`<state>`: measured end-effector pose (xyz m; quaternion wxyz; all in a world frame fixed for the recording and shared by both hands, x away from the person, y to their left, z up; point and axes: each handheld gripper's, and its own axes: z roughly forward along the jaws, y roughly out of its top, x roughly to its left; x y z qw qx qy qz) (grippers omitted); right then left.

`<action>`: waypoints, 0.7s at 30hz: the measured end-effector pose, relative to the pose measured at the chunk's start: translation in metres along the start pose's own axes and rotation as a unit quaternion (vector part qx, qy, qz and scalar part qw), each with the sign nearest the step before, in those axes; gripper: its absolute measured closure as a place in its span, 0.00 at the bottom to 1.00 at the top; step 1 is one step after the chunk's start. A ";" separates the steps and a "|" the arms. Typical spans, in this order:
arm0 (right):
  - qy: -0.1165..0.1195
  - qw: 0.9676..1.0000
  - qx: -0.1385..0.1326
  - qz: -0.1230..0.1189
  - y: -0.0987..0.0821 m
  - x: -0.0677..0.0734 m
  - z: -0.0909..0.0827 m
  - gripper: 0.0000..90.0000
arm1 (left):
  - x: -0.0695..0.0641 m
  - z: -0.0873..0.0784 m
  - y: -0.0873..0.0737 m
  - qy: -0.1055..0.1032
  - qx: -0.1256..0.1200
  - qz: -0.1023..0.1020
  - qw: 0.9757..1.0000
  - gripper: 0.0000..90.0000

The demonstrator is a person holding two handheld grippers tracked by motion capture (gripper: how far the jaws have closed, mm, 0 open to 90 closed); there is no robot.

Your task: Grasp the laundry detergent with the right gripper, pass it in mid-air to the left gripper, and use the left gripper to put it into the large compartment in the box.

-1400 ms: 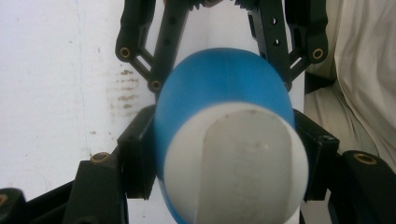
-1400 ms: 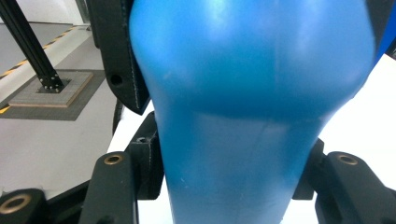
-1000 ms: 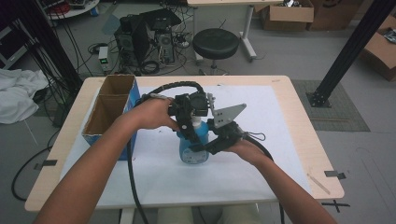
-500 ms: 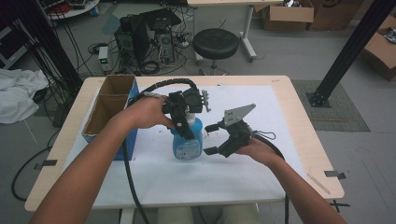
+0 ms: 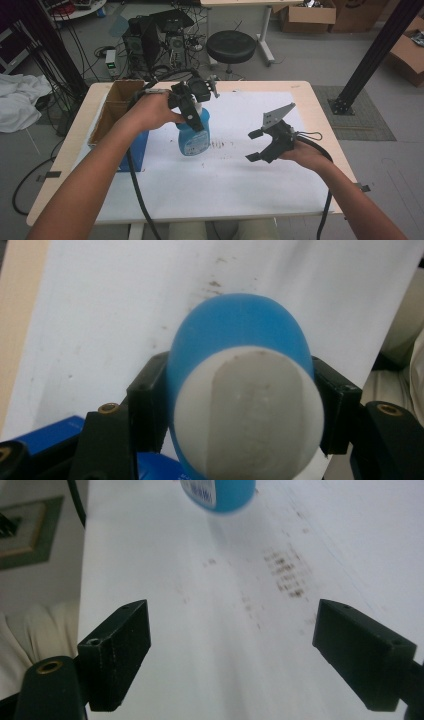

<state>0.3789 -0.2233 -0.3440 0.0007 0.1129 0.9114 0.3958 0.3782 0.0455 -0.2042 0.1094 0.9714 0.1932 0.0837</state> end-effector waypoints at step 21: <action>-0.051 0.988 0.148 0.011 -0.020 -0.018 -0.062 0.18 | 0.032 -0.048 -0.005 0.071 -0.017 -0.181 0.981 0.42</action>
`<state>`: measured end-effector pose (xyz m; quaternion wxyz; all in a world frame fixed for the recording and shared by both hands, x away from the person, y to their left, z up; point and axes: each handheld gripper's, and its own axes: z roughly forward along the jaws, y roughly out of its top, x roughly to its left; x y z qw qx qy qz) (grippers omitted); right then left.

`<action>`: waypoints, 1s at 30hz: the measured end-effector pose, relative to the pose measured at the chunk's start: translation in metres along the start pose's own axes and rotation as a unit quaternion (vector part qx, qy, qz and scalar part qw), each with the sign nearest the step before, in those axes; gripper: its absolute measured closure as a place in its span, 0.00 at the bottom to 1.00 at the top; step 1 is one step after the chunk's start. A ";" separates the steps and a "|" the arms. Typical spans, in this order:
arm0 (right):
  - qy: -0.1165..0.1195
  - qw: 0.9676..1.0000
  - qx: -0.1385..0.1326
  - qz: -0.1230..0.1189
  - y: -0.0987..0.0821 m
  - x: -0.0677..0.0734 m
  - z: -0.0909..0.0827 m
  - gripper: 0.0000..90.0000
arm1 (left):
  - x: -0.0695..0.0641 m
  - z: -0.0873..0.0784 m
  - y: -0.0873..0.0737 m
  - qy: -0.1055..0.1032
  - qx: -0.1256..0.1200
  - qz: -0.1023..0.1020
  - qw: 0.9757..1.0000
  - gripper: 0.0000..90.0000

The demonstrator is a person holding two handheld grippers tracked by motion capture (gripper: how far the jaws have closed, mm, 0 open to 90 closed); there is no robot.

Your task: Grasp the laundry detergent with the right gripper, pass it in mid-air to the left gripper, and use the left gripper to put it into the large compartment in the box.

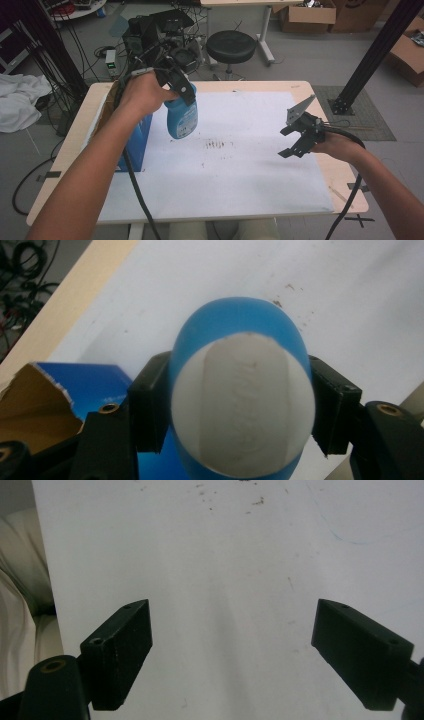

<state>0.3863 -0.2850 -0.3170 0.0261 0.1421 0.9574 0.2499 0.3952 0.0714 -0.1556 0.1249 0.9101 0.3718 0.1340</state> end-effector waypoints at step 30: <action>-0.046 0.998 -0.002 -0.035 -0.010 -0.007 -0.025 0.18 | 0.079 -0.079 -0.038 0.089 -0.002 -0.244 0.966 0.42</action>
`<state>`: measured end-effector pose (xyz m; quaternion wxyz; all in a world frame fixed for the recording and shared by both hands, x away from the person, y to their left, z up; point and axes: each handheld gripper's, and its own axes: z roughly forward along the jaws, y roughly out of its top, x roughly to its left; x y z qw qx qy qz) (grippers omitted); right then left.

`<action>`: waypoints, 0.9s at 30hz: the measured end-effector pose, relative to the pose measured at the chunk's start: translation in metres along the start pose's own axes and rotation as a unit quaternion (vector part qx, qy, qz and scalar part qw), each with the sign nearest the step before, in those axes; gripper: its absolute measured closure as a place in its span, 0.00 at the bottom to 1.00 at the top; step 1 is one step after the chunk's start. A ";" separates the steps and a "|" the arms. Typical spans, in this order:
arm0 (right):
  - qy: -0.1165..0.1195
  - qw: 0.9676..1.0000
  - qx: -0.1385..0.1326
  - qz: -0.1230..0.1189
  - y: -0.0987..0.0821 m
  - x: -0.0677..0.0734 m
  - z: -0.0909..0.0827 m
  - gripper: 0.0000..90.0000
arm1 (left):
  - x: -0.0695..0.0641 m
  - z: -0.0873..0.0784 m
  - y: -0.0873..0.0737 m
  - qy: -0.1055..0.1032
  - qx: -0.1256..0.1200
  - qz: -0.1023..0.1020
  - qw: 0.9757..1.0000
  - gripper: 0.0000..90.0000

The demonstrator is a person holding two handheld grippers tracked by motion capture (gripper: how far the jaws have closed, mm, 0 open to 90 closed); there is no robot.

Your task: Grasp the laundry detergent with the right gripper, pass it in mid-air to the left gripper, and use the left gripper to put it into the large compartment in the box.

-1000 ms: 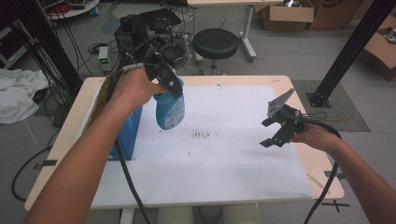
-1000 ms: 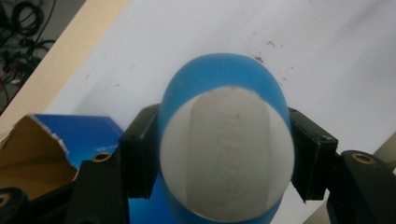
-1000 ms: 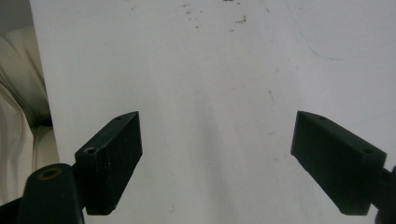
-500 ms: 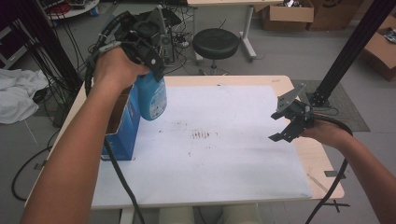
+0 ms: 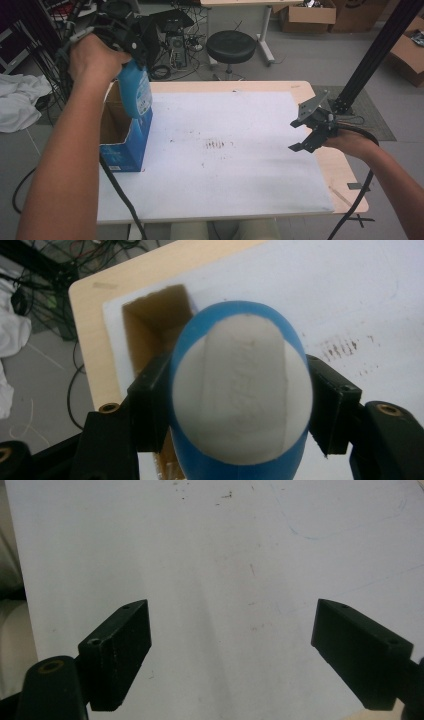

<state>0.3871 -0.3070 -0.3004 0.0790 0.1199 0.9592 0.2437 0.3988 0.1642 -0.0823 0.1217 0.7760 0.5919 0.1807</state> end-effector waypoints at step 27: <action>0.002 1.000 -0.006 -0.007 0.002 0.000 0.003 0.18 | 0.057 0.008 -0.036 0.043 -0.005 -0.123 0.991 0.42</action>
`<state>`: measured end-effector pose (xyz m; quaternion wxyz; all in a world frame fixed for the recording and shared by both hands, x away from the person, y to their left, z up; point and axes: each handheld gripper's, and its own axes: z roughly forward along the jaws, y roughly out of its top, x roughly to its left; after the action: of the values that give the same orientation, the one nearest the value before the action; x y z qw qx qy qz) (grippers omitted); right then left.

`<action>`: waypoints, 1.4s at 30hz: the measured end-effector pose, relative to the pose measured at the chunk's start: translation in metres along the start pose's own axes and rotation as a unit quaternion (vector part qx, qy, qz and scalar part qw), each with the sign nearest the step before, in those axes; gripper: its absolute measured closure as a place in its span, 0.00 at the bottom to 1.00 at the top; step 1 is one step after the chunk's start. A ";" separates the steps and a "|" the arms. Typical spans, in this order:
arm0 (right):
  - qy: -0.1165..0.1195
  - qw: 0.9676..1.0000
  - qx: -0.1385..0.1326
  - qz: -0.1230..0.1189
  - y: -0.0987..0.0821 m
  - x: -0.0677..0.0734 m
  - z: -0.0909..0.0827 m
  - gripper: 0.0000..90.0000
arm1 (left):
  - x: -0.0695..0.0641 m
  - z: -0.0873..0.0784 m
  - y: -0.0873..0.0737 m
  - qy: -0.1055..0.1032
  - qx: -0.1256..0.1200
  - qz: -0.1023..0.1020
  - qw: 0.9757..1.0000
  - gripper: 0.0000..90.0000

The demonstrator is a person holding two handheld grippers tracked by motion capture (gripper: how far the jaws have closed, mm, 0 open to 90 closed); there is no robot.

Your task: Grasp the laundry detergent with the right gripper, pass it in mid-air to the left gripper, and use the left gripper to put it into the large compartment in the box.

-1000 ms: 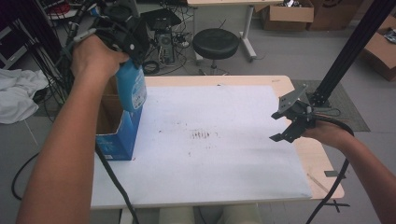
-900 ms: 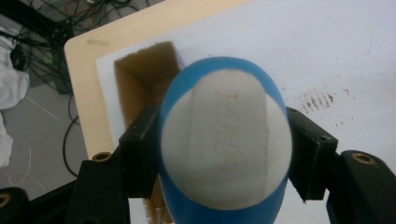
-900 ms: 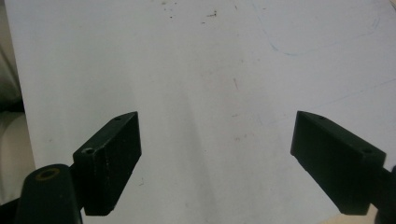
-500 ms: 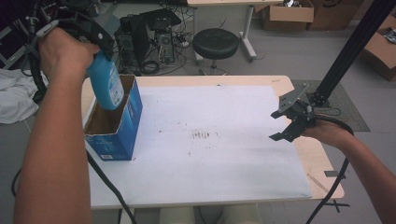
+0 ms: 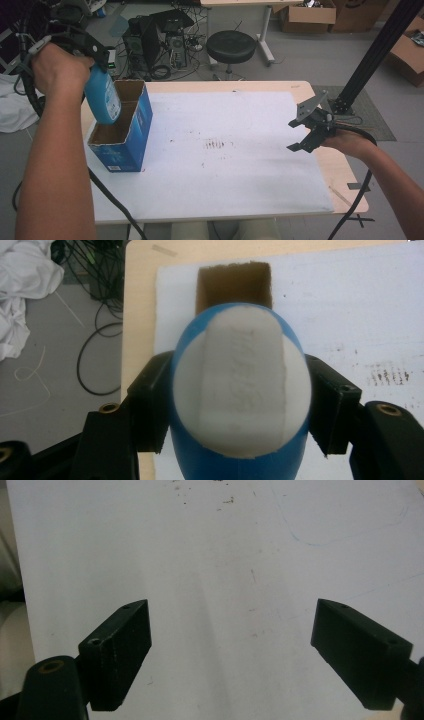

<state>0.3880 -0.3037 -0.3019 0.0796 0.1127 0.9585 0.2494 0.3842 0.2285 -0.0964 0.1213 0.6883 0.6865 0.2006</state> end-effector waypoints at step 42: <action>0.002 1.000 0.009 0.023 -0.015 -0.001 0.008 0.18 | -0.006 0.171 -0.067 -0.034 0.036 0.020 0.999 0.42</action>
<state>0.3881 -0.3129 -0.3157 0.0712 0.1348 0.9580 0.2428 0.3998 0.2429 -0.2790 0.1158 0.7123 0.6747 0.1546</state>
